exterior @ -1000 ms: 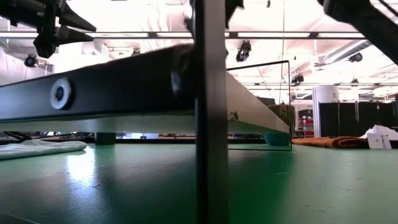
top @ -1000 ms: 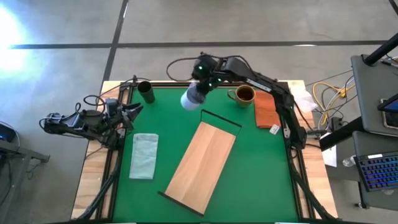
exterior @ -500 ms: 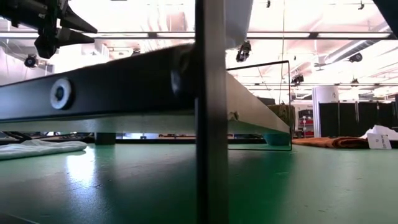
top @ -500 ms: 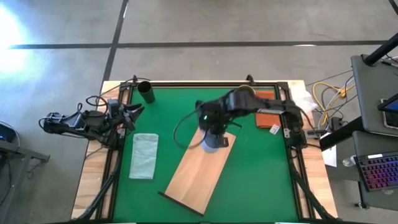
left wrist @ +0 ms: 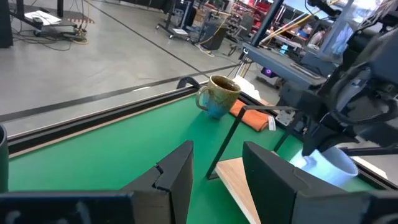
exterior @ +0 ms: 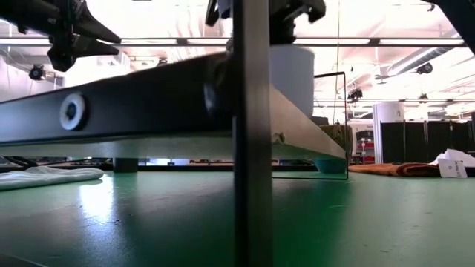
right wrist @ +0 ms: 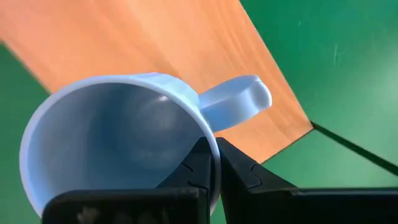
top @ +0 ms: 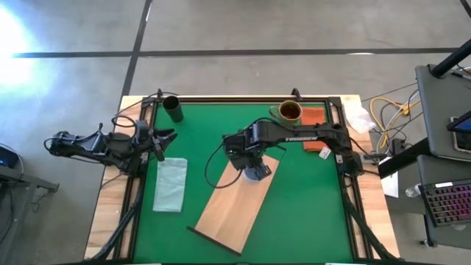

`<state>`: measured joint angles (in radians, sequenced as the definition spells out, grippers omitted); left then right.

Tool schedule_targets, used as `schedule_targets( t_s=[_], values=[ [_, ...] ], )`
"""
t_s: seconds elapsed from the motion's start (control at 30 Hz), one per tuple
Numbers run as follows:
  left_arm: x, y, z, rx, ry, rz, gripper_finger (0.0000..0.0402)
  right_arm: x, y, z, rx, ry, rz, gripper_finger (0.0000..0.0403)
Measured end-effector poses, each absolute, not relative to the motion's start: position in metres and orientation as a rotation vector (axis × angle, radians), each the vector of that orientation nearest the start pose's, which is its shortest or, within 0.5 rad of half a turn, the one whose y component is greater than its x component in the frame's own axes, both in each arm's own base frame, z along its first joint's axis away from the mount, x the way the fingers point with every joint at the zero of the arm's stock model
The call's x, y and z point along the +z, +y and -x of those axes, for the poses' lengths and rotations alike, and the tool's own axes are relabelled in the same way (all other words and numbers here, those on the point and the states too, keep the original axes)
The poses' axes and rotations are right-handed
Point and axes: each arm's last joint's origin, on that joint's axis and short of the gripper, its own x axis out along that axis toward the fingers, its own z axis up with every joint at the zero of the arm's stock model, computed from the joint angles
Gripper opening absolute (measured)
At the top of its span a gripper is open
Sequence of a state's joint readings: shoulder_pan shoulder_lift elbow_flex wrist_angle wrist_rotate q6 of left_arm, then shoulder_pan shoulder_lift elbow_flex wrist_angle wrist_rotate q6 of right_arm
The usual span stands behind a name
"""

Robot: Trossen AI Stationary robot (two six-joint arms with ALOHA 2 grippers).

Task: Stack small to large cups/mugs on shelf
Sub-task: Put the blue mug on the shelf

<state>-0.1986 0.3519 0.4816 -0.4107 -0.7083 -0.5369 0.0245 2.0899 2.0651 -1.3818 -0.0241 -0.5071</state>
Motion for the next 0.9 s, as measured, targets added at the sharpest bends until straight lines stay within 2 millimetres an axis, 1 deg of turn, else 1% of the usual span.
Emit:
schedule_targets(
  t_s=[0.07, 0.23, 0.5, 0.57, 0.63, 0.73, 0.9],
  values=[
    [0.26, 0.0, -0.096, 0.561, 0.119, 0.395, 0.0125, 0.285, 0.008, -0.417, 0.388, 1.343, 0.415, 0.0009],
    [0.259, -0.001, -0.098, 0.565, 0.129, 0.389, 0.0125, 0.278, 0.003, -0.424, 0.382, 1.279, 0.396, 0.0009],
    [0.259, 0.0, -0.098, 0.568, 0.128, 0.388, 0.0125, 0.257, 0.001, -0.419, 0.39, 1.349, 0.353, 0.0009],
    [0.26, 0.0, -0.098, 0.569, 0.127, 0.388, 0.0125, 0.255, 0.002, -0.417, 0.393, 1.356, 0.356, 0.0009],
    [0.259, 0.0, -0.098, 0.569, 0.128, 0.388, 0.0125, 0.255, 0.001, -0.417, 0.386, 1.36, 0.353, 0.0009],
    [0.259, 0.0, -0.098, 0.569, 0.128, 0.388, 0.0125, 0.261, 0.001, -0.419, 0.371, 1.344, 0.36, 0.0017],
    [0.259, 0.0, -0.098, 0.57, 0.128, 0.387, 0.0125, 0.275, 0.001, -0.424, 0.35, 1.279, 0.369, 0.0056]
  ],
)
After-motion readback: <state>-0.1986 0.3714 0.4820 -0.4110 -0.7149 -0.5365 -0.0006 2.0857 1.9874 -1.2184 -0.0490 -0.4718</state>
